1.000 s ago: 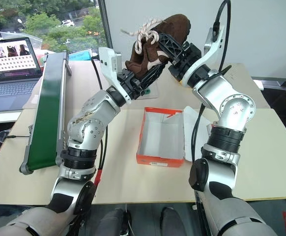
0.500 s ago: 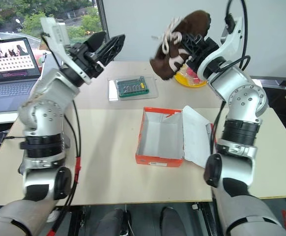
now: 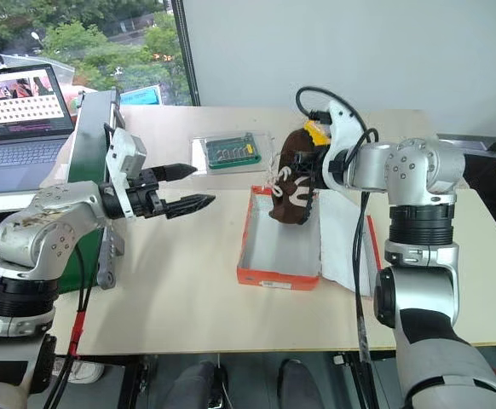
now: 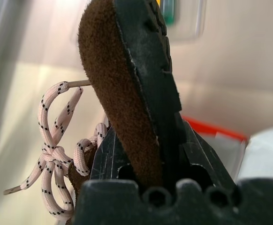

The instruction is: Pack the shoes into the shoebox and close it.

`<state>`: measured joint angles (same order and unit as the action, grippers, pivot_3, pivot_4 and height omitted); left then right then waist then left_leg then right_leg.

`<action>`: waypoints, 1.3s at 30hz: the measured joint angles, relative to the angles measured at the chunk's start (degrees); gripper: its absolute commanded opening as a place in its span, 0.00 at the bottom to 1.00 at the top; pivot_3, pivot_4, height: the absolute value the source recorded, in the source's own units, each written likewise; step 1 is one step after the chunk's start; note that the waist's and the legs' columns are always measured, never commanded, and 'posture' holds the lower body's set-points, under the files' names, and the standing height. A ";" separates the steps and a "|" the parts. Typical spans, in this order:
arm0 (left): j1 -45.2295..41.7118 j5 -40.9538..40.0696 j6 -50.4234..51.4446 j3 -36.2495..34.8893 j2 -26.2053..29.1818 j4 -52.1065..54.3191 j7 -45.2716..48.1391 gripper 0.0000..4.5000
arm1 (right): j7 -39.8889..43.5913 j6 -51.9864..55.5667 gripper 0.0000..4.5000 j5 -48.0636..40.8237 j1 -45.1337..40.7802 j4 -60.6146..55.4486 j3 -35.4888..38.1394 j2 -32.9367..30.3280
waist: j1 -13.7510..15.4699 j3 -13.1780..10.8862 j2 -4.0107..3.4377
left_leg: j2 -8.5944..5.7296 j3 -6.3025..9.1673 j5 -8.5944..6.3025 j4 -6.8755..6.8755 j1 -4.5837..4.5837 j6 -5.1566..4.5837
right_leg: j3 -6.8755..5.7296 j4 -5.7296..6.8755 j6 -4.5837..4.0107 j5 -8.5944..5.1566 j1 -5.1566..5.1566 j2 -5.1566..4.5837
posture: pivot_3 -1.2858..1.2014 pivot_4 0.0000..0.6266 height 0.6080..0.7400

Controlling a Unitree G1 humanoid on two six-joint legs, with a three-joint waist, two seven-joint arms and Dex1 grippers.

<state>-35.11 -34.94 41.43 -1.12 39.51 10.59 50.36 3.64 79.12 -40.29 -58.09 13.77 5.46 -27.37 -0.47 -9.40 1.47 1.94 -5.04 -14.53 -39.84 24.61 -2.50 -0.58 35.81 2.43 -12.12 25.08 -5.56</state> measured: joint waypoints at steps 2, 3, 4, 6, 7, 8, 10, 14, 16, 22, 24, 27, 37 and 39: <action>0.76 -0.28 0.35 0.05 0.94 0.76 1.21 1.00 | 0.87 -0.27 0.11 2.96 3.74 1.84 -2.79 0.16 | -0.07 0.00 0.00 | 0.00 0.00 0.02 0.00 0.02 0.03 | 0.03 0.01 0.00 0.00 0.06 0.00 | 0.52 0.24 1.00; 1.00 -0.26 0.35 0.06 1.40 1.18 1.71 1.00 | 1.33 -0.31 0.11 3.83 4.99 2.62 -3.29 0.35 | -0.19 -0.01 -0.01 | -0.01 0.00 0.06 0.00 0.03 0.10 | 0.07 0.03 0.00 0.00 0.09 0.00 | 0.52 0.24 1.00; 1.19 -0.12 0.34 0.09 1.89 1.57 2.21 1.00 | 1.85 -0.31 0.11 4.79 5.38 2.98 -3.94 0.39 | -0.26 -0.03 -0.05 | -0.01 -0.02 0.08 0.00 0.03 0.14 | 0.11 0.05 0.00 0.00 0.12 0.00 | 0.52 0.24 1.00; 1.22 0.44 0.13 0.44 2.28 2.56 2.96 1.00 | 3.00 -0.42 0.11 6.73 5.38 3.41 -5.03 0.38 | -0.44 -0.03 -0.05 | 0.02 0.01 0.10 0.01 0.02 0.16 | 0.11 0.04 0.00 0.00 0.11 0.06 | 0.52 0.24 1.00; 1.22 0.76 0.05 0.67 2.35 2.75 3.17 1.00 | 3.49 -0.79 0.11 7.62 5.39 3.74 -5.36 0.39 | -0.54 -0.03 -0.05 | 0.01 0.00 0.09 0.01 0.00 0.15 | 0.13 0.05 0.00 0.00 0.11 0.06 | 0.52 0.24 1.00; 1.23 0.96 0.02 0.82 2.38 2.80 3.31 1.00 | 3.98 -1.59 0.11 8.75 5.47 4.25 -6.05 0.41 | -0.58 -0.03 -0.05 | 0.02 0.00 0.08 0.01 0.00 0.13 | 0.13 0.05 0.00 0.00 0.11 0.07 | 0.52 0.24 1.00; 1.24 1.18 0.02 0.87 2.38 2.81 3.38 1.00 | 5.27 -3.72 0.11 11.24 5.74 5.09 -8.22 0.72 | -0.58 -0.03 -0.05 | 0.02 0.01 0.06 0.01 -0.03 0.10 | 0.13 0.06 0.00 0.00 0.08 0.08 | 0.52 0.24 1.00; 1.24 1.62 0.01 0.87 2.37 2.96 3.26 1.00 | 7.54 -6.78 0.33 14.87 6.58 5.89 -11.06 1.70 | -0.47 -0.02 -0.04 | 0.01 0.03 0.06 0.00 -0.06 0.10 | 0.12 0.05 0.00 0.00 0.03 0.07 | 0.52 0.24 1.00; 1.26 1.77 0.01 0.87 2.37 3.30 3.18 1.00 | 7.68 -7.51 0.46 16.01 7.14 5.97 -11.62 2.44 | -0.23 -0.02 -0.04 | 0.01 0.04 0.06 -0.01 -0.05 0.11 | 0.08 0.06 0.00 0.00 0.02 0.06 | 0.52 0.24 1.00; 1.99 2.98 -0.10 0.92 2.34 4.73 2.68 1.00 | 8.65 -7.15 0.91 17.63 7.29 4.66 -11.28 4.28 | -0.29 -0.02 -0.04 | 0.01 0.03 0.09 0.00 -0.05 0.15 | 0.10 0.07 0.00 0.00 0.05 0.06 | 0.52 0.24 1.00; 2.46 3.21 -0.10 0.96 2.20 5.04 2.47 1.00 | 8.54 -6.23 0.98 17.74 6.67 3.11 -11.27 4.53 | -0.33 -0.02 -0.04 | 0.02 0.04 0.10 0.00 -0.04 0.17 | 0.10 0.09 0.00 0.00 0.07 0.07 | 0.52 0.24 1.00; 3.12 3.31 -0.10 0.94 2.15 5.45 1.90 1.00 | 7.56 -3.60 0.98 18.15 3.56 0.08 -9.51 4.82 | -0.32 -0.02 -0.04 | 0.02 0.03 0.10 0.00 -0.04 0.16 | 0.11 0.10 0.00 0.00 0.08 0.06 | 0.52 0.24 1.00; 3.65 6.34 -0.08 -2.16 0.21 2.89 -6.63 1.00 | 15.40 -5.16 0.98 15.95 -1.42 -14.67 -7.13 1.31 | -0.06 -0.02 -0.04 | 0.00 0.06 0.00 -0.01 -0.03 -0.01 | 0.05 0.08 0.00 0.00 0.06 0.04 | 0.52 0.24 1.00; 3.85 6.64 0.21 -4.53 -0.93 2.35 -10.13 1.00 | 20.48 -11.32 0.98 15.67 0.03 -16.87 -7.52 -0.60 | -0.14 -0.02 -0.03 | 0.01 0.08 -0.02 -0.01 -0.04 -0.03 | 0.05 0.06 0.00 0.00 0.04 0.05 | 0.52 0.24 1.00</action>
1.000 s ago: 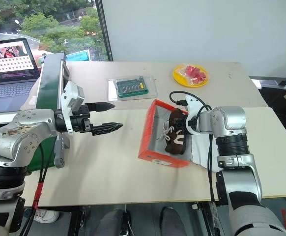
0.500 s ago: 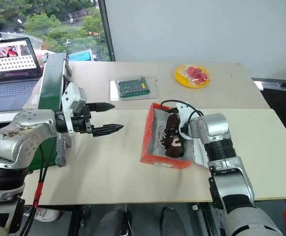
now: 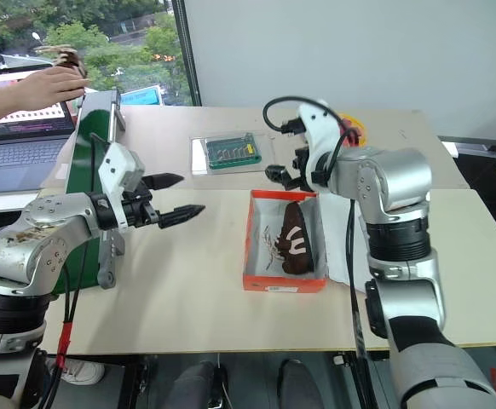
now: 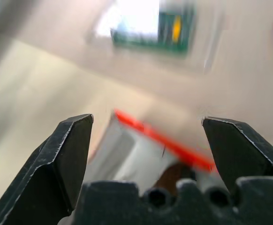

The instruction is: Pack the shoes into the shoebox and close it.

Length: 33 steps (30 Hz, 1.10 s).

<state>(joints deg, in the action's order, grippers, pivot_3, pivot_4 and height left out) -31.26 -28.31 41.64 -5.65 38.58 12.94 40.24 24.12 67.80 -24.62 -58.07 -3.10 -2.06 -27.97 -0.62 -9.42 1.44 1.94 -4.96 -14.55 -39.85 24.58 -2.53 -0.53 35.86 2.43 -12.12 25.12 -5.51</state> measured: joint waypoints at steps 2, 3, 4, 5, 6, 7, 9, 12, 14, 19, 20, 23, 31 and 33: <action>1.10 1.16 0.34 -3.00 -0.60 -0.28 -4.67 1.00 | 5.80 -5.99 0.98 -1.71 2.77 -0.77 0.62 0.24 | -0.23 0.01 0.01 | 0.01 0.01 0.00 0.01 -0.05 0.00 | 0.02 0.00 0.00 0.00 -0.02 0.01 | 0.52 0.24 1.00; 1.64 1.47 0.60 -4.12 -0.74 -0.42 -6.38 1.00 | 7.44 -7.52 0.98 -2.26 3.91 -0.77 0.63 0.54 | -0.43 0.01 0.01 | 0.01 0.00 0.00 0.00 -0.06 0.01 | 0.04 0.04 -0.01 0.00 -0.01 0.02 | 0.52 0.24 1.00; 2.42 1.67 0.88 -5.52 -1.20 -0.41 -8.42 1.00 | 9.90 -9.87 0.98 -2.45 5.26 -0.75 0.27 0.38 | -0.48 0.01 0.01 | 0.01 -0.01 0.02 0.01 -0.06 0.03 | 0.06 0.04 -0.01 0.01 0.00 0.01 | 0.52 0.24 1.00; 3.53 1.54 1.38 -8.31 -2.60 -0.39 -11.18 1.00 | 13.17 -13.20 0.98 -2.40 6.62 -0.76 -0.84 -0.08 | -0.49 0.01 0.01 | 0.01 -0.02 0.02 0.01 -0.11 0.03 | 0.07 0.07 -0.01 0.01 -0.01 0.01 | 0.52 0.24 1.00; 4.23 1.49 1.75 -9.84 -3.10 -0.41 -12.58 1.00 | 14.60 -14.58 0.98 -2.41 7.26 -0.76 -1.60 -0.23 | -0.52 0.01 0.02 | 0.03 -0.02 0.01 0.01 -0.11 0.02 | 0.07 0.08 -0.01 0.01 -0.01 0.01 | 0.52 0.24 1.00; 4.86 1.27 2.49 -11.40 -3.48 -0.43 -14.07 1.00 | 16.13 -15.86 0.98 -2.34 7.87 -0.75 -2.24 -0.24 | -0.50 0.00 0.02 | 0.03 -0.01 0.02 0.01 -0.11 0.03 | 0.06 0.09 -0.01 0.01 -0.01 0.01 | 0.52 0.24 1.00; 7.06 1.83 2.66 -14.97 -4.33 0.35 -18.23 1.00 | 19.61 -18.63 0.98 -2.84 9.06 -0.78 -3.02 0.74 | -0.48 0.01 0.02 | 0.04 -0.01 0.02 0.01 -0.19 0.04 | 0.07 0.12 -0.02 0.01 -0.05 0.01 | 0.52 0.24 1.00; 10.93 3.99 2.74 -18.87 -5.42 1.91 -23.90 1.00 | 22.02 -21.73 0.98 -3.12 9.63 0.35 -3.90 2.98 | -0.36 0.01 0.02 | 0.03 -0.02 0.02 0.01 -0.23 0.05 | 0.07 0.15 -0.03 0.02 -0.09 -0.02 | 0.52 0.24 1.00; 13.88 5.54 2.98 -21.33 -8.06 3.92 -28.66 1.00 | 22.48 -24.62 0.98 -2.54 9.55 2.55 -4.28 5.23 | -0.20 0.02 0.04 | 0.03 -0.01 0.05 0.01 -0.29 0.11 | 0.04 0.17 -0.06 0.04 -0.14 -0.04 | 0.52 0.24 1.00; 18.47 6.75 3.34 -24.61 -12.81 5.34 -34.97 1.00 | 26.07 -31.52 0.98 -0.46 9.71 6.97 -8.10 9.89 | 0.15 0.03 0.07 | 0.03 0.02 0.08 0.02 -0.28 0.18 | -0.06 0.21 -0.12 0.07 -0.14 -0.04 | 0.52 0.24 1.00; 18.51 6.81 3.32 -24.59 -13.05 5.33 -35.23 1.00 | 26.63 -32.86 0.98 0.24 9.77 7.86 -8.94 10.24 | 0.25 0.04 0.07 | 0.03 0.02 0.08 0.01 -0.29 0.18 | -0.07 0.22 -0.13 0.08 -0.15 -0.05 | 0.52 0.24 1.00; 17.62 7.73 2.50 -24.53 -13.01 4.22 -35.78 1.00 | 29.42 -37.48 0.98 2.66 9.78 11.93 -11.12 10.87 | 0.34 0.05 0.10 | 0.02 0.02 0.08 0.02 -0.32 0.17 | -0.09 0.20 -0.17 0.10 -0.19 -0.04 | 0.52 0.24 1.00; 7.89 10.52 0.15 -21.09 -7.35 -11.06 -34.04 1.00 | 32.12 -44.00 0.98 6.75 8.76 17.56 -11.44 12.30 | -0.10 0.05 0.10 | 0.03 0.01 0.32 0.04 -0.31 0.58 | -0.10 0.22 -0.18 0.11 -0.13 0.01 | 0.52 0.24 1.00; 3.20 11.33 -1.05 -19.76 -4.86 -18.08 -32.54 1.00 | 32.07 -44.68 0.98 7.91 8.80 17.55 -11.76 12.84 | -0.14 0.05 0.10 | 0.03 -0.01 0.34 0.05 -0.30 0.61 | -0.12 0.23 -0.18 0.11 -0.11 0.02 | 0.52 0.24 1.00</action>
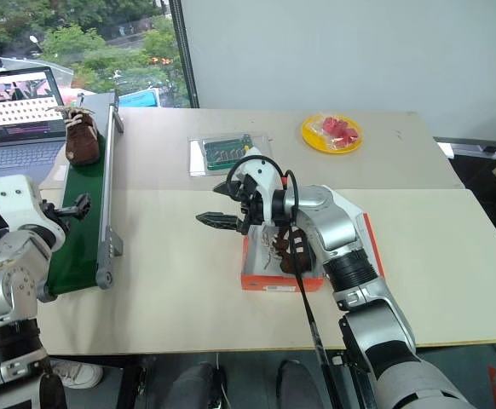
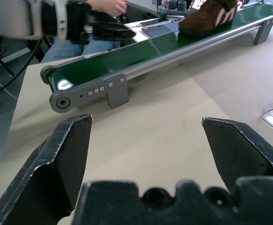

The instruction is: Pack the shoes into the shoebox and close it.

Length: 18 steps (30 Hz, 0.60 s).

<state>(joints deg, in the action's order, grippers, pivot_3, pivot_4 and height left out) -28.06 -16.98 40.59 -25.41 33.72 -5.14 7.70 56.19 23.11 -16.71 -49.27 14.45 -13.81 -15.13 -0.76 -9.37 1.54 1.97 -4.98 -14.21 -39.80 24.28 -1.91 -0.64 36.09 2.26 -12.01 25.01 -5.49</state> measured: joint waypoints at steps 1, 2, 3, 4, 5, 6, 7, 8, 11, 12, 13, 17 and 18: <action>-2.50 0.38 -1.01 0.52 0.95 -3.87 0.78 1.00 | -0.03 -0.18 0.98 0.37 0.05 -0.05 -0.23 0.07 | 0.00 0.00 0.00 | 0.00 -0.05 0.01 0.01 0.00 0.01 | -0.02 -0.01 0.00 0.00 0.00 0.01 | 0.52 0.24 1.00; -4.38 0.76 -1.76 0.84 1.75 -6.94 1.33 1.00 | -0.06 -0.26 0.98 0.72 0.05 -0.09 -0.47 0.14 | -0.02 0.00 0.00 | 0.00 -0.09 0.01 0.00 0.00 0.02 | -0.03 -0.01 0.00 0.00 0.00 0.01 | 0.52 0.24 1.00; -6.85 1.27 -3.43 1.52 2.81 -11.18 2.16 1.00 | -0.14 -0.29 0.98 1.03 0.15 -0.30 -0.69 0.09 | -0.07 0.00 0.00 | -0.01 -0.11 0.01 0.01 0.00 0.02 | -0.03 -0.02 0.00 0.00 0.00 0.00 | 0.52 0.24 1.00; -8.51 1.52 -4.40 1.82 3.35 -13.83 2.57 1.00 | -0.19 -0.29 0.98 1.41 0.17 -0.36 -0.75 0.06 | -0.06 0.00 0.00 | 0.00 -0.13 0.01 0.00 0.00 0.02 | -0.03 -0.02 0.00 0.00 0.00 0.00 | 0.52 0.24 1.00; -10.45 2.05 -5.99 2.29 3.73 -17.30 3.17 1.00 | -0.35 -0.29 0.98 1.96 0.23 -0.48 -0.75 -0.09 | -0.06 0.00 0.00 | 0.00 -0.16 0.02 0.00 0.01 0.03 | -0.03 -0.01 0.00 0.00 0.01 0.00 | 0.52 0.24 1.00; -11.32 2.39 -6.90 2.63 4.05 -19.06 3.48 1.00 | -0.54 -0.29 0.98 2.06 0.23 -0.49 -0.75 -0.11 | -0.06 0.00 0.00 | 0.00 -0.21 0.02 0.00 0.02 0.03 | -0.05 -0.02 0.00 0.00 0.01 0.00 | 0.52 0.24 1.00; -12.44 2.84 -8.18 3.07 4.22 -21.35 3.99 1.00 | -0.77 -0.29 0.98 2.26 0.26 -0.53 -0.75 -0.27 | -0.06 0.00 0.00 | 0.00 -0.27 0.02 0.00 0.02 0.04 | -0.05 -0.01 0.00 0.00 0.03 0.00 | 0.52 0.24 1.00; -13.55 3.33 -9.51 3.42 4.25 -23.79 4.44 1.00 | -1.21 -0.29 0.98 2.58 0.28 -0.55 -0.74 -0.43 | -0.07 0.00 0.00 | 0.01 -0.34 0.03 0.01 0.04 0.05 | -0.07 -0.02 0.00 0.00 0.04 0.00 | 0.52 0.24 1.00; -16.12 3.94 -12.14 4.42 4.26 -29.38 5.17 1.00 | -1.81 -0.25 0.98 3.05 0.71 -1.25 -0.71 -1.14 | -0.06 0.00 0.01 | 0.01 -0.41 0.03 0.00 0.07 0.06 | -0.08 -0.02 0.00 0.00 0.06 0.00 | 0.52 0.24 1.00; -16.99 4.17 -13.13 4.49 4.27 -31.46 5.38 1.00 | -2.02 -0.18 0.98 3.07 0.95 -1.65 -0.69 -1.33 | -0.05 0.00 0.01 | 0.01 -0.42 0.03 0.00 0.06 0.06 | -0.08 -0.02 0.00 0.00 0.06 0.00 | 0.52 0.24 1.00; -17.78 4.19 -14.21 4.52 4.26 -33.47 5.55 1.00 | -2.38 -0.02 0.98 3.07 1.19 -2.07 -0.65 -1.45 | -0.08 0.00 0.01 | 0.01 -0.43 0.03 0.00 0.06 0.06 | -0.07 -0.02 0.00 0.00 0.06 0.00 | 0.52 0.24 1.00; -20.05 5.84 -19.10 5.70 4.24 -42.55 6.00 1.00 | -3.88 1.17 0.98 3.03 1.48 -3.27 0.02 -1.92 | -0.16 0.00 0.01 | 0.01 -0.46 0.03 0.00 0.05 0.06 | -0.07 -0.01 0.00 0.00 0.06 0.00 | 0.52 0.24 1.00; -20.45 6.27 -20.21 6.08 4.21 -44.49 5.92 1.00 | -4.05 1.35 0.98 3.03 1.52 -3.41 0.30 -2.23 | -0.11 0.00 0.01 | 0.01 -0.46 0.03 -0.01 0.06 0.06 | -0.08 -0.01 0.00 0.00 0.06 0.00 | 0.52 0.24 1.00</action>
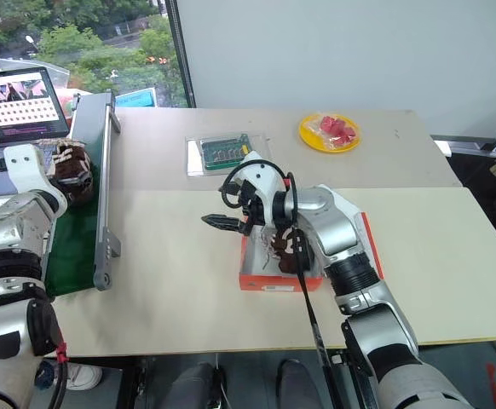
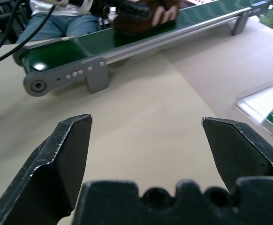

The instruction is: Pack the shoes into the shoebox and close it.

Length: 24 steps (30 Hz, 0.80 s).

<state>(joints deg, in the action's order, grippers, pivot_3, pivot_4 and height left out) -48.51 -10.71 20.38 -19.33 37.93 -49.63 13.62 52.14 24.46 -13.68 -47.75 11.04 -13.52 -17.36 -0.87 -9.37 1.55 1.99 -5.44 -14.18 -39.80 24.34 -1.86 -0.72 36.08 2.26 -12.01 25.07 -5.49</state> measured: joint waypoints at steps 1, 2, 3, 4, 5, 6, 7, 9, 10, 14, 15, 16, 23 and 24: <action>-0.48 0.66 -1.59 0.36 0.00 -2.47 -0.26 0.94 | -0.15 0.20 0.99 0.00 0.07 -0.27 0.56 -0.55 | 0.03 0.00 0.00 | 0.00 -0.01 0.00 0.00 0.00 0.00 | 0.00 0.00 0.00 0.00 0.00 -0.01 | 0.52 0.24 1.00; -0.69 1.17 -2.58 0.42 0.00 -3.71 -0.48 0.89 | -0.26 0.40 1.00 0.01 0.07 -0.48 0.81 -1.02 | 0.04 0.00 0.00 | 0.00 -0.01 0.00 0.00 -0.01 0.00 | 0.00 0.00 0.00 0.00 0.00 -0.01 | 0.52 0.24 1.00; -0.89 1.30 -3.23 0.45 0.00 -4.56 -0.40 0.84 | -0.34 0.57 1.00 0.01 0.06 -0.57 0.86 -1.38 | 0.06 0.00 0.00 | 0.00 -0.01 0.00 0.01 -0.03 0.00 | 0.00 0.02 0.00 0.00 -0.01 -0.01 | 0.52 0.24 1.00; -1.01 1.42 -3.98 0.55 0.00 -5.33 -0.22 0.77 | -0.40 0.79 1.00 0.02 0.06 -0.71 0.85 -1.47 | 0.07 0.00 0.00 | 0.00 -0.02 0.00 0.01 -0.06 0.00 | 0.00 0.05 0.00 0.00 -0.02 -0.01 | 0.52 0.24 1.00; -1.01 1.49 -4.34 0.61 0.00 -5.56 -0.15 0.71 | -0.41 0.92 1.00 0.02 0.07 -0.89 0.85 -1.48 | 0.06 0.00 0.00 | 0.00 -0.02 0.00 0.01 -0.06 0.00 | 0.00 0.07 0.00 0.00 -0.02 -0.01 | 0.52 0.24 1.00; -1.01 1.58 -4.99 0.75 0.00 -5.88 -0.10 0.63 | -0.42 1.05 1.00 0.02 0.07 -1.14 0.84 -1.53 | 0.06 0.00 0.00 | 0.00 -0.02 0.00 0.00 -0.08 0.00 | 0.00 0.11 -0.01 0.01 -0.02 -0.01 | 0.52 0.24 1.00; -1.00 1.62 -5.46 0.86 -0.01 -6.17 -0.08 0.56 | -0.44 1.12 1.00 0.03 0.07 -1.63 0.84 -1.78 | 0.05 0.00 0.00 | 0.01 -0.02 -0.01 0.00 -0.11 -0.01 | 0.01 0.13 -0.03 0.02 -0.04 -0.01 | 0.52 0.24 1.00; -1.00 1.60 -6.01 0.86 -0.05 -6.17 -0.16 0.42 | -0.53 1.36 1.00 0.04 0.07 -2.33 0.85 -2.31 | 0.05 0.01 0.00 | 0.03 -0.01 -0.06 0.00 -0.16 -0.11 | 0.01 0.17 -0.06 0.03 -0.06 0.00 | 0.52 0.24 1.00; -1.00 1.59 -6.43 0.82 -0.07 -6.10 -0.46 0.35 | -0.60 1.63 1.00 0.04 0.07 -2.68 0.85 -2.43 | 0.05 0.01 0.00 | 0.03 0.00 -0.06 0.00 -0.17 -0.11 | 0.01 0.20 -0.07 0.04 -0.06 0.00 | 0.52 0.24 1.00; -1.00 1.60 -6.68 0.79 -0.43 -5.67 -2.20 0.08 | -0.97 2.47 1.00 0.04 0.12 -3.32 0.84 -2.54 | 0.03 0.01 0.00 | 0.07 0.01 -0.05 0.00 -0.17 -0.10 | 0.00 0.22 -0.11 0.06 -0.05 0.04 | 0.52 0.24 1.00; -1.00 1.61 -6.67 0.78 -0.48 -5.43 -3.14 0.04 | -1.01 2.66 1.00 0.04 0.12 -3.53 0.85 -2.54 | 0.02 0.01 0.00 | 0.08 0.02 -0.05 0.00 -0.14 -0.10 | -0.01 0.20 -0.11 0.06 -0.03 0.05 | 0.52 0.24 1.00; -1.01 1.60 -6.65 0.75 -0.50 -5.25 -4.03 0.01 | -1.05 2.83 1.00 0.04 0.12 -3.78 0.85 -2.55 | -0.01 0.00 0.01 | 0.08 0.02 -0.04 -0.01 -0.09 -0.08 | -0.01 0.18 -0.11 0.06 0.00 0.05 | 0.52 0.24 1.00; -2.80 -1.40 -8.37 1.25 -5.62 7.52 -0.39 0.01 | -4.45 8.54 1.00 -4.19 -1.15 -3.57 6.15 0.51 | 1.17 -0.04 0.09 | 0.07 0.09 0.03 -0.18 0.45 0.04 | -0.26 0.04 -0.09 0.07 0.24 -0.02 | 0.52 0.24 1.00; -3.16 -3.28 -8.02 2.05 -7.40 12.08 2.70 0.01 | -6.51 11.21 1.00 -7.12 -2.56 -2.90 9.41 2.58 | 1.39 -0.05 0.09 | 0.07 0.09 0.03 -0.22 0.46 0.04 | -0.26 0.03 -0.09 0.07 0.23 -0.02 | 0.52 0.24 1.00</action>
<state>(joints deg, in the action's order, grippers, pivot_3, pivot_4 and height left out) -51.67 -13.98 12.36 -17.28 30.52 -37.55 16.32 45.63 35.67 -20.80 -50.30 8.15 -4.11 -14.78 0.51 -9.41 1.64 2.06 -5.35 -14.15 -40.03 24.80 -1.81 -0.98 36.11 2.17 -11.94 25.30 -5.51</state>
